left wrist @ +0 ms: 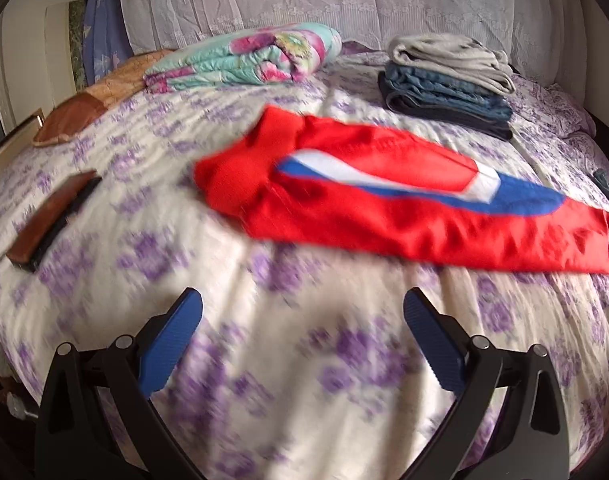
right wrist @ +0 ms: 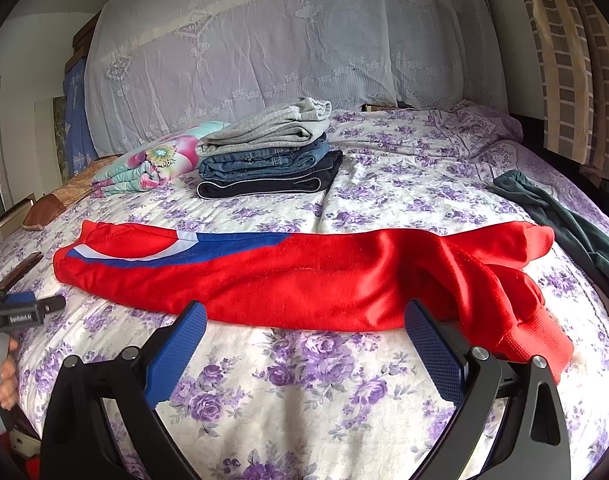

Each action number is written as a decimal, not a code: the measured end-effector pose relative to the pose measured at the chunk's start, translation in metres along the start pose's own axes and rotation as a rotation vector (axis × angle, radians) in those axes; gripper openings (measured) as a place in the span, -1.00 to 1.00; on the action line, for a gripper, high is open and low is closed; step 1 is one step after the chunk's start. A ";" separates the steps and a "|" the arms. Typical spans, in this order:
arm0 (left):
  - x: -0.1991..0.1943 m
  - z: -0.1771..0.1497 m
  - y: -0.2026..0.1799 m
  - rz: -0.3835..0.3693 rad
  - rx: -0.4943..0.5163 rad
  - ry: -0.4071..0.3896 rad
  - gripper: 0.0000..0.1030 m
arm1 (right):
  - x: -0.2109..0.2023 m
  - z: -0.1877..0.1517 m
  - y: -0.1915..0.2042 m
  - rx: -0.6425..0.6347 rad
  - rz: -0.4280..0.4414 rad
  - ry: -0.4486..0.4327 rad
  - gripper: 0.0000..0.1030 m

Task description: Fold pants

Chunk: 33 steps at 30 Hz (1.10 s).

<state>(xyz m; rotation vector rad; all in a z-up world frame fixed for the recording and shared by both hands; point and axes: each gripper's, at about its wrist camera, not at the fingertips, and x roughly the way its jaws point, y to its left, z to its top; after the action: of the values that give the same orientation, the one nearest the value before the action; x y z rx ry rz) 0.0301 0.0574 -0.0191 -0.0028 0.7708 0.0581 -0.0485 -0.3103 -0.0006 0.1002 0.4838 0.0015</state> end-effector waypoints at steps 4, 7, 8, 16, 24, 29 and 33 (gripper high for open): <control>-0.001 0.037 0.020 0.001 -0.021 -0.034 0.91 | 0.000 0.000 0.000 0.002 0.000 0.001 0.93; 0.007 0.070 0.031 0.000 -0.036 -0.038 0.91 | 0.000 0.000 0.000 0.002 0.002 0.000 0.93; 0.015 0.083 0.035 -0.008 -0.044 -0.026 0.91 | 0.000 0.001 0.000 0.002 0.002 0.001 0.93; 0.062 0.121 0.044 -0.150 -0.109 0.115 0.90 | 0.001 0.000 -0.002 0.017 0.025 0.002 0.93; 0.081 0.136 0.052 -0.235 -0.194 0.161 0.90 | 0.004 -0.001 -0.004 0.030 0.052 0.014 0.93; 0.088 0.142 0.042 -0.266 -0.153 0.199 0.37 | 0.004 0.000 -0.005 0.035 0.061 0.017 0.93; 0.097 0.143 0.041 -0.273 -0.154 0.224 0.03 | 0.005 0.000 -0.006 0.040 0.069 0.022 0.93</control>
<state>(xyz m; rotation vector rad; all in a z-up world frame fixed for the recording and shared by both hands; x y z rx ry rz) 0.1968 0.1064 0.0166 -0.2642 0.9820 -0.1442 -0.0445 -0.3163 -0.0035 0.1558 0.5020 0.0608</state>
